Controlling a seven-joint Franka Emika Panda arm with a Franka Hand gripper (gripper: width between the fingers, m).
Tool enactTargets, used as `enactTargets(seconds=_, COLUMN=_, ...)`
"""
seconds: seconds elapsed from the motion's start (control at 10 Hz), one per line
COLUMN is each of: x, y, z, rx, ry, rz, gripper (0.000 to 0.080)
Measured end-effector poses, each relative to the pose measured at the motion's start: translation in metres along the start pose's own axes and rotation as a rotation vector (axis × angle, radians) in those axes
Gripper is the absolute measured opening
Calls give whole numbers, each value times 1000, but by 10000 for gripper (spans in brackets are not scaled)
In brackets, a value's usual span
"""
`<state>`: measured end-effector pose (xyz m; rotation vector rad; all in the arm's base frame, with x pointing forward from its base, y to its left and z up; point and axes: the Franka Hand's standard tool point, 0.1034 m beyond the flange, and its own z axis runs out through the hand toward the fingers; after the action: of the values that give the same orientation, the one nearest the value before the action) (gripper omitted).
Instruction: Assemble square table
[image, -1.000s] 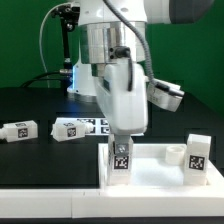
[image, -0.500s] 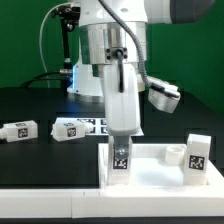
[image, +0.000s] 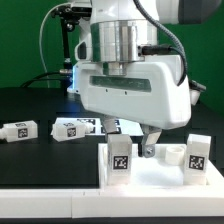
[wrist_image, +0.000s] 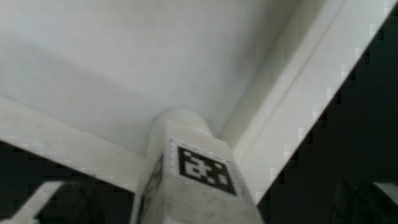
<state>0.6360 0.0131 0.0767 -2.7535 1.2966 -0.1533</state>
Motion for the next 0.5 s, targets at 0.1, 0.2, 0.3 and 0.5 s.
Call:
enactTargets(seconds=0.1, x=1, y=-1, z=-1, rx=-9, ry=12, rz=-246, gripper=649)
enactTargets(seconds=0.2, x=6, y=3, z=-2, rx=-9, ry=12, rz=-431, gripper=649)
enactTargets(seconds=0.3, x=8, y=8, z=-1, rx=-16, ry=-10, rz=-572, gripper=649)
enactTargets(seconds=0.5, x=6, y=14, z=1, rx=-20, ry=-35, rz=-736, gripper=649)
